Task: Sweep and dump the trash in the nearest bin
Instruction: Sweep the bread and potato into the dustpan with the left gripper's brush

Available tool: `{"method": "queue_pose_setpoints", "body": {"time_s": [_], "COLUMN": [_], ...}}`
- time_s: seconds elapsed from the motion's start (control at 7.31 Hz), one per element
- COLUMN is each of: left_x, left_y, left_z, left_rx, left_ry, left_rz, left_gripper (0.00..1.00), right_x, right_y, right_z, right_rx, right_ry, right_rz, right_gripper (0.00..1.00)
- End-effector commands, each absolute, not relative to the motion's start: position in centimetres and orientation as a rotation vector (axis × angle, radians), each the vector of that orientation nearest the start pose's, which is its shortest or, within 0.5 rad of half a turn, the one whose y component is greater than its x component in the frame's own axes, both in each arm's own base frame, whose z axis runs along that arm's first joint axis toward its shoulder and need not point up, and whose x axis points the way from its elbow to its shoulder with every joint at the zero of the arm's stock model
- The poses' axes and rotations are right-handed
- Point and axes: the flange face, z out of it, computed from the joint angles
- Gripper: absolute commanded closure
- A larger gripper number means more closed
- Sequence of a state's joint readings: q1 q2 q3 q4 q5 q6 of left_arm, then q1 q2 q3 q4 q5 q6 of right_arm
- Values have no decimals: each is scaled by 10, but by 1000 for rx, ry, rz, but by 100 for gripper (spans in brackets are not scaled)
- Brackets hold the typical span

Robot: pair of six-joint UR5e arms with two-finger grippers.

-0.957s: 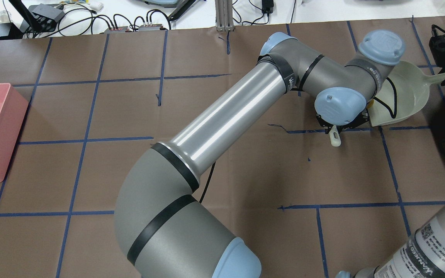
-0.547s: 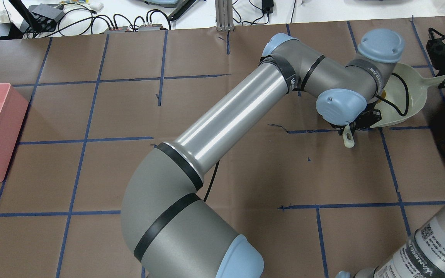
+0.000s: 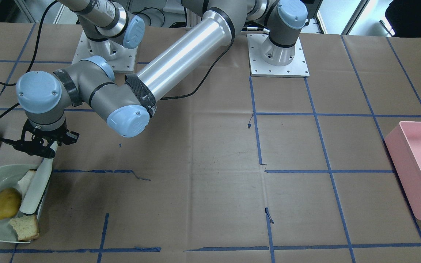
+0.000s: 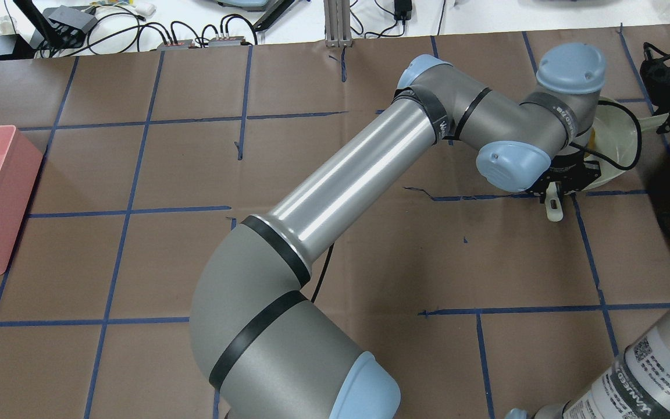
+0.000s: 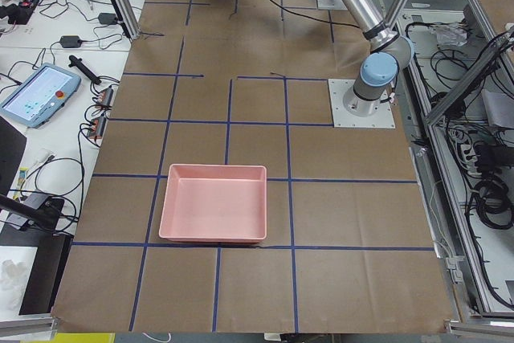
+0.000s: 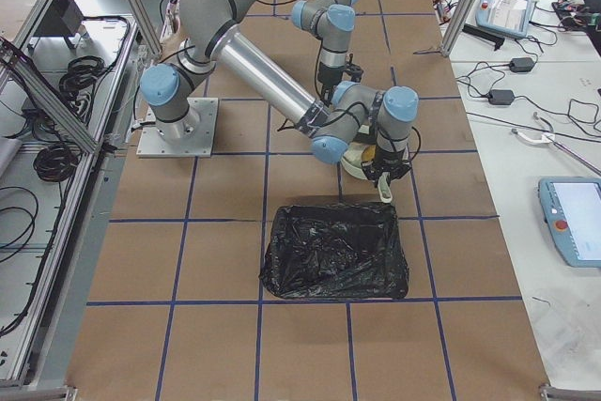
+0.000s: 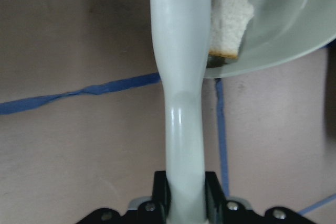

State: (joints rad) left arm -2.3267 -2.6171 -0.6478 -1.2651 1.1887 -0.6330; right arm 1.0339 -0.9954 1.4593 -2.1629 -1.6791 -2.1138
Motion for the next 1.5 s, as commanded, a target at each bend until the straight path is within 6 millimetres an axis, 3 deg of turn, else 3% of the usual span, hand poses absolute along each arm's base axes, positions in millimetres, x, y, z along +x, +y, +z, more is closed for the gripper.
{"method": "queue_pose_setpoints", "body": {"time_s": [0.0,0.27,0.55,1.23,1.37], "left_x": [-735,-739,-731,-692,-688], "left_y": [-513,-509,-508,-534,-536], "left_z": [256,259,276,273,264], "left_rx": [261,242,219,90,78], "left_ry": [3663,3695,3667,3372,3326], "left_rz": [282,341,281,-68,-61], "left_gripper": [100,100,100,100,100], "right_x": [-249,-247,-246,-244,-244], "right_y": [-657,-654,-655,-656,-656], "right_z": [256,252,252,251,251], "right_rx": [-2322,-2316,-2314,-2311,-2312], "right_ry": [2323,2316,2316,2309,2308], "right_rz": [122,123,111,70,70], "right_gripper": [100,100,100,100,100]}}
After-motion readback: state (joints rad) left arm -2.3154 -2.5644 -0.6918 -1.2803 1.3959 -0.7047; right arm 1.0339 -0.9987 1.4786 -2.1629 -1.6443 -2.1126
